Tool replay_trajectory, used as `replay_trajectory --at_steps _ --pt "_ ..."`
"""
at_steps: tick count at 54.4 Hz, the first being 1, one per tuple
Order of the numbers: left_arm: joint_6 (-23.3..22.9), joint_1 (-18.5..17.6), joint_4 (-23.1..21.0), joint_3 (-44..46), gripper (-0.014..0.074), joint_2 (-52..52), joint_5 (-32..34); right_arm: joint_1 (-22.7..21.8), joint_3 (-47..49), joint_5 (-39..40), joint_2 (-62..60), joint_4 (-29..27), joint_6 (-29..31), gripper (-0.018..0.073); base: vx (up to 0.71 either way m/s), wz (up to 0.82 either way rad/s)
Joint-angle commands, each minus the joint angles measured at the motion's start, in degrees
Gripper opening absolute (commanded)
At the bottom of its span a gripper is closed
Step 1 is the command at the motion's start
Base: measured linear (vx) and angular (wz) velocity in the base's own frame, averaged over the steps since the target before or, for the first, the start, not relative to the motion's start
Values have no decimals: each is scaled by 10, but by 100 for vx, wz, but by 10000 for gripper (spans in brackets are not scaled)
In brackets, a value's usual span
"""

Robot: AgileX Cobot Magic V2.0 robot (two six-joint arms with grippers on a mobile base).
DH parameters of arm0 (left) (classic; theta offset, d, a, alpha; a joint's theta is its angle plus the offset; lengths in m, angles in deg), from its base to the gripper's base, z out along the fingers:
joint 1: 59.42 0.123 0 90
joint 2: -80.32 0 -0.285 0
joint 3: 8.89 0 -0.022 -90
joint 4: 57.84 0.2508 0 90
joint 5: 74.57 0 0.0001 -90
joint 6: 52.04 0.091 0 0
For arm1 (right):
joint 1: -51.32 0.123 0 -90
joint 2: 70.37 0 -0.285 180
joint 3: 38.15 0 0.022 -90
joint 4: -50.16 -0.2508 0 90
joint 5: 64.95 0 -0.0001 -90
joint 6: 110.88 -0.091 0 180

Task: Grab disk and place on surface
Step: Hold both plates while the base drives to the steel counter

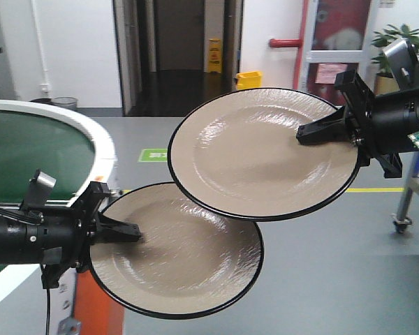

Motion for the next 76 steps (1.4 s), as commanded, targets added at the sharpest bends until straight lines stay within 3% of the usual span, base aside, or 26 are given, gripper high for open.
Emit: replay_trajectory --at_steps 1,76 --pt "-8 -2 -65 19 -1 29 -6 -2 23 36 -26 -66 -2 -8 18 -33" --pt "-8 -2 -64 19 -1 29 -6 -2 23 36 -27 -66 -2 -8 31 -28"
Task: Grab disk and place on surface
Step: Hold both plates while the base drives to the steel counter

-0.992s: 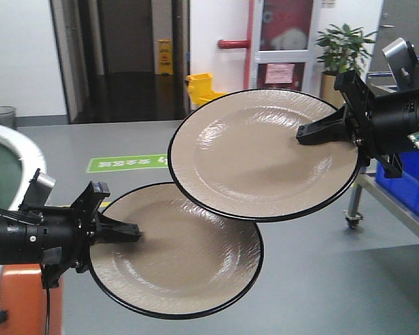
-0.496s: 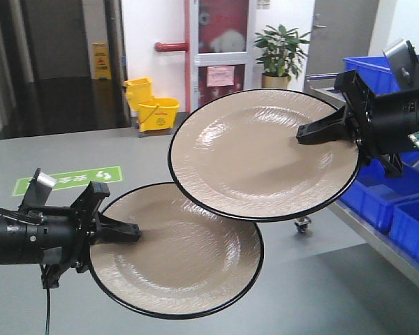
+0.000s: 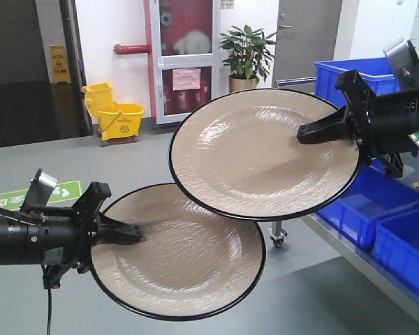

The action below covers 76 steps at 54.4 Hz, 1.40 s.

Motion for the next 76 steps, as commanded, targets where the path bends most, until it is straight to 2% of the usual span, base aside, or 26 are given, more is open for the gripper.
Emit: replay_trajectory --at_steps 1,47,76 --pt "-8 -2 -64 19 -1 29 -6 -2 23 36 -27 -66 -2 -8 39 -8" --pt "-8 -2 -64 19 -1 29 -6 -2 23 36 -26 -66 -2 -8 42 2" --pt "-8 -2 -64 19 -1 29 -6 -2 23 36 -26 -66 -2 -8 39 -45"
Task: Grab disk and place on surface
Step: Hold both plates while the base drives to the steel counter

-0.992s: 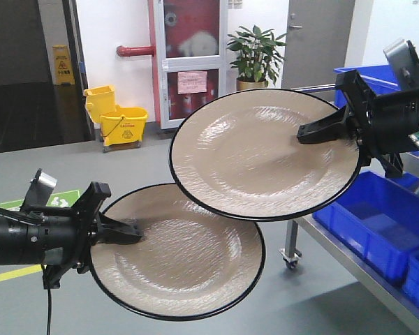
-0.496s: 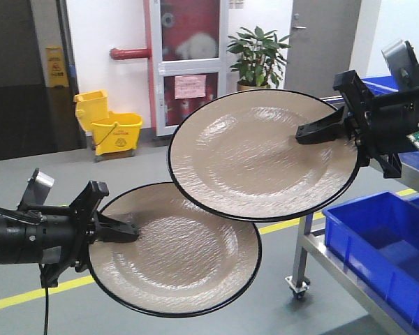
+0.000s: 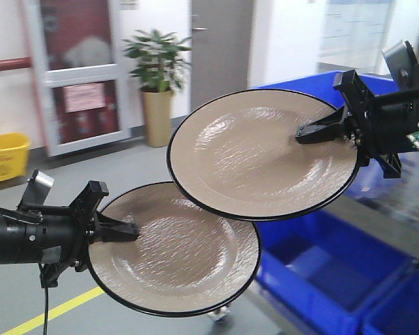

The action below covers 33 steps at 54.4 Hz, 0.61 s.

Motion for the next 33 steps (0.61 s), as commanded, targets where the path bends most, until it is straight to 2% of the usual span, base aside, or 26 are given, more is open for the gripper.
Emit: replay_trajectory --at_steps 1,33 --pt "-8 -2 -64 19 -1 29 -11 -2 23 36 -26 -65 -2 -8 35 -75" --pt "-8 -2 -64 19 -1 29 -11 -2 23 36 -26 -65 -2 -8 29 -90"
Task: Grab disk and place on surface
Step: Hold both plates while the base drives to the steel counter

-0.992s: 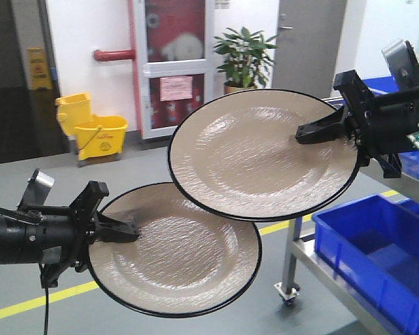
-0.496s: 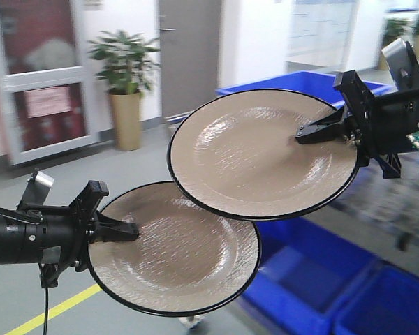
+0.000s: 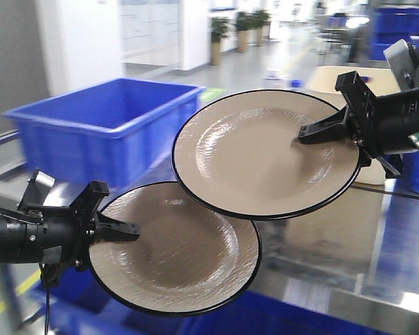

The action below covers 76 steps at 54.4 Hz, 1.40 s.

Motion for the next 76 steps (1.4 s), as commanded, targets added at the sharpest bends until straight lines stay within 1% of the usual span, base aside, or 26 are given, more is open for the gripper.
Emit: replay_trajectory --at_steps 1,22,43,57,76 --pt "-8 -2 -64 19 -1 29 -12 -2 23 32 -29 -66 -2 -8 26 -86" --pt "-8 -2 -65 19 -1 29 -12 -2 23 32 -29 -66 -2 -8 24 -73" --pt "-8 -2 -65 19 -1 29 -11 -2 23 32 -29 -66 -2 -8 21 -46" --pt "-8 -2 -65 19 -1 29 -11 -2 23 32 -29 -66 -2 -8 16 -14" --pt "-8 -2 -65 19 -1 29 -11 -2 23 32 -29 -66 -2 -8 12 17"
